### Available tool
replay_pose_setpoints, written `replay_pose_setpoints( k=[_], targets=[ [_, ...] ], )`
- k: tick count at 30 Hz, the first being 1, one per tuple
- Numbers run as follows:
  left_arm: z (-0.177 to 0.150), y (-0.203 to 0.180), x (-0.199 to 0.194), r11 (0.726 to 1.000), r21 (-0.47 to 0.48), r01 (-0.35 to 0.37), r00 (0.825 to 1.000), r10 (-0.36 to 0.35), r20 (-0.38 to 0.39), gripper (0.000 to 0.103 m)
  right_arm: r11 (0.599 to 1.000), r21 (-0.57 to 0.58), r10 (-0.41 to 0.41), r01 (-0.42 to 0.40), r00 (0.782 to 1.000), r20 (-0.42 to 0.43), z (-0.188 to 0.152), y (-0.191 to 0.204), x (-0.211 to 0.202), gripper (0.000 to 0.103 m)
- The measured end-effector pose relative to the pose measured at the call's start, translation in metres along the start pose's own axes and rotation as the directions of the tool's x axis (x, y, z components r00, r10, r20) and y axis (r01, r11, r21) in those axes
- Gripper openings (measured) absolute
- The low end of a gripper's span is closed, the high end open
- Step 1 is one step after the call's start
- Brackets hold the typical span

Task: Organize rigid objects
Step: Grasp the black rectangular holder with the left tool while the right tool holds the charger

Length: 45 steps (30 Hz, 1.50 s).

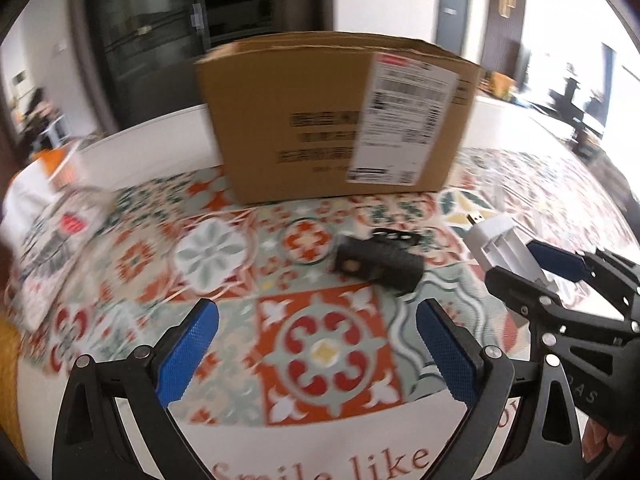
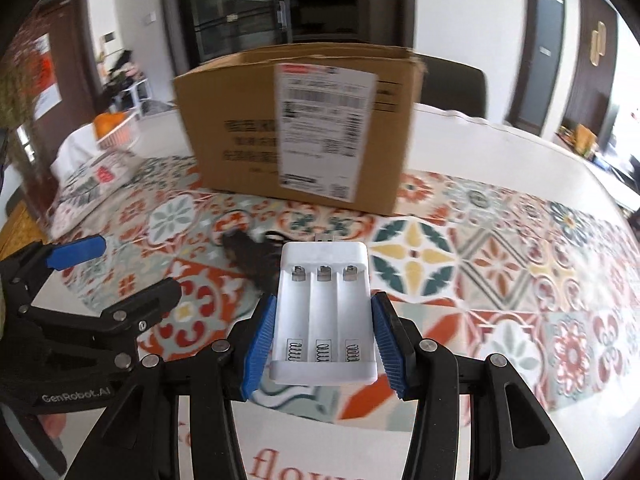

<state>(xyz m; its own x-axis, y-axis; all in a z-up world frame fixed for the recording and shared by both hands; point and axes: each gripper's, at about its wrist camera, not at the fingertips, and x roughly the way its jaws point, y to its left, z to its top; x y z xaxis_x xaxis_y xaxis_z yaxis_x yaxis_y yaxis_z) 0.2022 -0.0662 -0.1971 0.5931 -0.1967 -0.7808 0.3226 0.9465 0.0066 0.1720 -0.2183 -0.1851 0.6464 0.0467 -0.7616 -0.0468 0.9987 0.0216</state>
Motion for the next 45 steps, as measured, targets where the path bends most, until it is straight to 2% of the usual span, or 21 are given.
replay_pose_setpoints(
  k=[8, 21, 23, 27, 31, 32, 38, 45],
  targets=[
    [0.013, -0.018, 0.031, 0.987, 0.129, 0.091, 0.996, -0.089, -0.025, 0.103, 0.996, 0.059, -0.058, 0.059, 0.998, -0.029, -0.003, -0.021, 0.01, 0.048],
    [0.033, -0.028, 0.074, 0.966, 0.194, 0.173, 0.984, -0.162, -0.071, 0.103, 0.986, 0.119, -0.113, 0.121, 0.991, -0.073, 0.001, -0.039, 0.035, 0.048],
    [0.035, -0.029, 0.082, 0.965, 0.198, 0.17, 0.984, -0.157, -0.08, 0.102, 0.983, 0.124, -0.123, 0.132, 0.989, -0.079, 0.002, -0.042, 0.039, 0.048],
    [0.039, -0.031, 0.091, 0.964, 0.221, 0.147, 0.988, -0.133, -0.075, 0.093, 0.982, 0.133, -0.12, 0.132, 0.989, -0.092, 0.001, -0.045, 0.045, 0.048],
    [0.041, -0.032, 0.096, 0.961, 0.215, 0.174, 0.984, -0.159, -0.085, 0.073, 0.984, 0.127, -0.111, 0.123, 0.989, -0.098, 0.0, -0.041, 0.048, 0.048],
    [0.042, -0.032, 0.096, 0.961, 0.212, 0.174, 0.984, -0.16, -0.084, 0.071, 0.984, 0.128, -0.107, 0.12, 0.989, -0.1, -0.001, -0.041, 0.049, 0.048],
    [0.037, -0.027, 0.085, 0.973, 0.186, 0.139, 0.989, -0.127, -0.075, 0.071, 0.984, 0.142, -0.094, 0.107, 0.991, -0.1, -0.001, -0.043, 0.05, 0.049],
    [0.038, -0.019, 0.047, 0.988, 0.131, 0.088, 0.996, -0.085, -0.03, 0.071, 0.986, 0.146, -0.076, 0.086, 0.995, -0.071, 0.004, -0.041, 0.033, 0.049]
  ],
)
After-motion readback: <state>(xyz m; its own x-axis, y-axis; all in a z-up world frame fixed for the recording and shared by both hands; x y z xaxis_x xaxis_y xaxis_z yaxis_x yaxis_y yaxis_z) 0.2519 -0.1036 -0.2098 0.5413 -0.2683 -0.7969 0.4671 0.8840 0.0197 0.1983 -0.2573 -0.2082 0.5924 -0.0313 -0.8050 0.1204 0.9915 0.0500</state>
